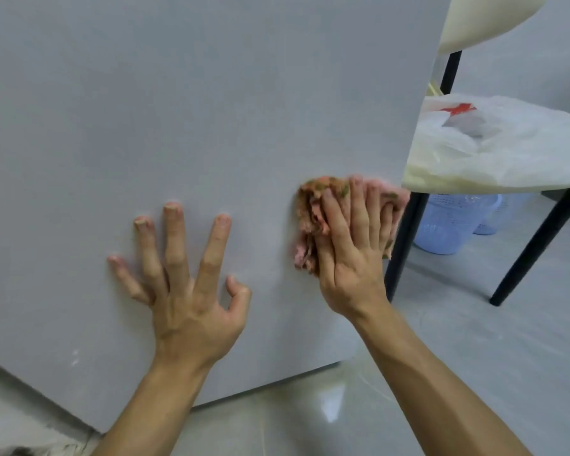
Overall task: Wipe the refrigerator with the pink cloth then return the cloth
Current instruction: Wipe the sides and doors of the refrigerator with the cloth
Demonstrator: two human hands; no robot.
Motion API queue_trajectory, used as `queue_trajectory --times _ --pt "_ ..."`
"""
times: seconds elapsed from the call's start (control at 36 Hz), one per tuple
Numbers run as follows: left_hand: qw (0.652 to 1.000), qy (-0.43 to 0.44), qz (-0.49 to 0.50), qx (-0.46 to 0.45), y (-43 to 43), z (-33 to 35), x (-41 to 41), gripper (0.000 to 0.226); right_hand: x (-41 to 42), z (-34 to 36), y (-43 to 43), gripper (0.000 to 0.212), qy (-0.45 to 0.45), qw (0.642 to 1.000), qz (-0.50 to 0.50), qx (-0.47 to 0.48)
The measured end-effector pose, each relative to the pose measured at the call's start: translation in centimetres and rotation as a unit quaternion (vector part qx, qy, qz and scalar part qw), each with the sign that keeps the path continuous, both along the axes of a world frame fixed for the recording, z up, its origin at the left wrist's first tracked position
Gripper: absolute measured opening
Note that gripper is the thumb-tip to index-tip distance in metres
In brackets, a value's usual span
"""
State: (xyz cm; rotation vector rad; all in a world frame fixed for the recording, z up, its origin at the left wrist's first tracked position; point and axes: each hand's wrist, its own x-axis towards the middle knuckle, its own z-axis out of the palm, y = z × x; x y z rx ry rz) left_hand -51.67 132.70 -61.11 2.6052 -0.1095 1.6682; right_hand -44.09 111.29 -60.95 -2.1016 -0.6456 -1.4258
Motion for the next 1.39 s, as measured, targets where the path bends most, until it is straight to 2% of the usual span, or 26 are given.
queue_trajectory --times 0.08,0.17,0.25,0.39,0.5,0.61,0.78,0.86,0.97,1.08,1.17,1.28,1.39 --pt "1.000 0.007 0.009 -0.011 -0.8 0.1 -0.2 0.090 0.5 5.2 0.2 0.052 -0.017 0.998 -0.007 0.053" --pt "1.000 0.013 0.010 -0.012 -1.4 0.5 -0.1 0.092 0.8 5.4 0.1 0.051 -0.045 0.997 -0.019 0.066" --pt "1.000 0.012 0.007 -0.002 -1.7 1.0 0.1 0.094 1.1 2.1 0.1 0.050 -0.042 0.994 -0.029 0.099" --pt "1.000 0.011 0.006 -0.014 -2.2 1.1 0.3 0.092 0.2 -7.6 -0.2 0.057 0.048 0.991 -0.024 0.121" --pt "1.000 0.009 0.003 -0.013 -2.2 1.2 0.5 0.091 -0.4 -9.4 -0.2 0.061 0.087 0.988 -0.022 0.125" --pt "1.000 0.007 0.008 -0.018 -2.3 1.0 0.5 0.091 -0.3 -6.3 0.0 0.064 0.074 0.987 0.007 0.141" --pt "1.000 0.009 0.003 -0.027 -2.7 1.3 0.4 0.092 0.8 4.3 0.3 0.057 0.014 0.977 0.027 0.209" --pt "1.000 0.011 0.003 -0.027 -2.7 1.3 0.3 0.092 0.9 5.1 0.5 0.056 0.002 0.972 0.015 0.235" --pt "1.000 0.011 0.007 -0.023 -2.7 1.5 0.4 0.092 0.3 1.1 0.7 0.059 0.034 0.964 0.008 0.265" --pt "1.000 0.011 0.005 -0.025 -2.7 1.4 0.3 0.091 -1.3 -7.8 1.0 0.066 0.138 0.953 0.010 0.270" --pt "1.000 0.010 -0.003 -0.024 -2.7 1.5 0.3 0.092 -2.1 -11.7 1.3 0.069 0.196 0.944 -0.006 0.264" --pt "1.000 0.008 0.001 -0.022 -2.7 1.3 0.2 0.093 -2.3 -11.6 1.7 0.070 0.209 0.941 -0.003 0.266" --pt "1.000 0.008 0.000 -0.019 -2.7 1.5 0.2 0.091 -2.2 -9.0 2.5 0.073 0.173 0.947 -0.023 0.269"
